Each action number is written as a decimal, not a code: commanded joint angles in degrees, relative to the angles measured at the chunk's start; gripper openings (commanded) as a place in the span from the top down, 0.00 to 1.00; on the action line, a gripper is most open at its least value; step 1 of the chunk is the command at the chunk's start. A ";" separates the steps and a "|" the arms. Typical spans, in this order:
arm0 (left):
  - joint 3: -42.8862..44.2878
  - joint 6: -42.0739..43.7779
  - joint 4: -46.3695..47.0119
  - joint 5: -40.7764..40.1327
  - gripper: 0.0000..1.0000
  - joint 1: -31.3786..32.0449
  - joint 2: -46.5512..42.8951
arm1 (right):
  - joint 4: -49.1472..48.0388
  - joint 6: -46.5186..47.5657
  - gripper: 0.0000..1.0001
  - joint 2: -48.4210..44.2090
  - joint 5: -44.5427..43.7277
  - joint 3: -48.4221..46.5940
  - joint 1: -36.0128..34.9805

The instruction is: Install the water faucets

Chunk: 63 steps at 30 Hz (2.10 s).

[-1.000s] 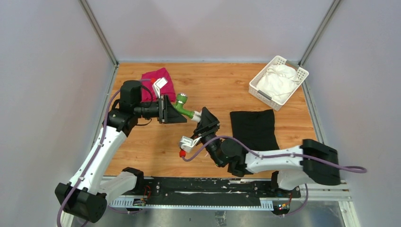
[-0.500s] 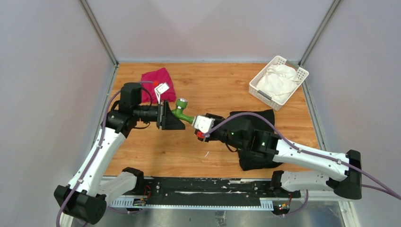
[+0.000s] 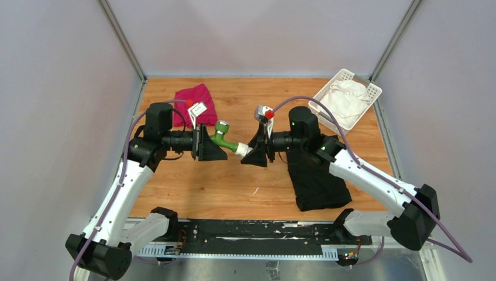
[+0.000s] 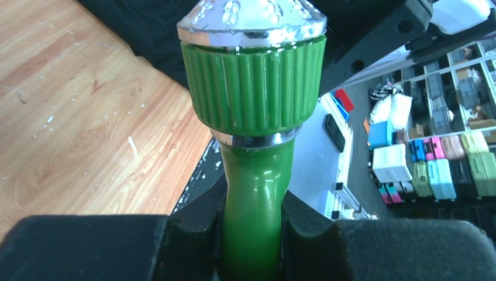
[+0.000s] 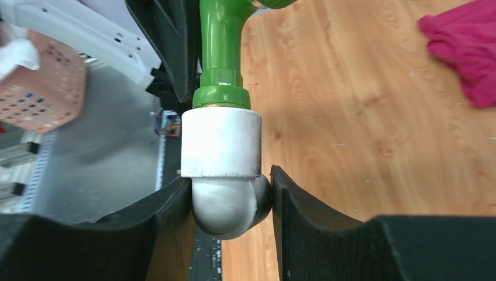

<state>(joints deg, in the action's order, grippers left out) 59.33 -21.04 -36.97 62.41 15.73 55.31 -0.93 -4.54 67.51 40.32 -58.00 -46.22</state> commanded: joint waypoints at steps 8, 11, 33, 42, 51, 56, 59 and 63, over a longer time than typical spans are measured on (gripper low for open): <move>1.25 -2.75 2.39 0.78 1.00 0.00 -2.34 | 9.75 -3.49 0.01 -4.59 -11.64 0.10 4.16; 1.24 -5.23 4.72 0.52 1.00 0.00 -2.20 | 11.45 0.80 0.01 -10.76 -20.03 2.36 4.19; -1.72 -20.19 18.10 -1.88 1.00 0.00 0.95 | -21.60 57.35 0.01 -14.99 -69.65 18.64 -29.11; -2.32 -19.88 17.91 -1.61 1.00 0.01 0.54 | -45.92 76.13 0.01 -1.89 -76.64 21.17 -32.45; -3.20 -19.15 17.74 -0.95 1.00 0.01 0.47 | -51.20 78.88 0.22 4.43 -77.84 18.27 -32.42; -3.04 -18.95 17.70 -0.37 1.00 0.01 0.63 | -53.03 79.72 0.21 5.16 -78.20 18.16 -32.33; -2.86 -18.66 17.39 -0.02 1.00 0.01 0.91 | -53.83 79.91 0.21 5.65 -78.22 18.01 -32.31; -2.99 -18.34 16.85 -0.01 1.00 0.01 0.80 | -55.94 81.35 0.15 6.95 -78.25 17.63 -32.11</move>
<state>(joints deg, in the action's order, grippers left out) 56.71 -40.45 -20.21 59.44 15.38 56.23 -52.05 73.84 72.90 -41.06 -37.78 -77.95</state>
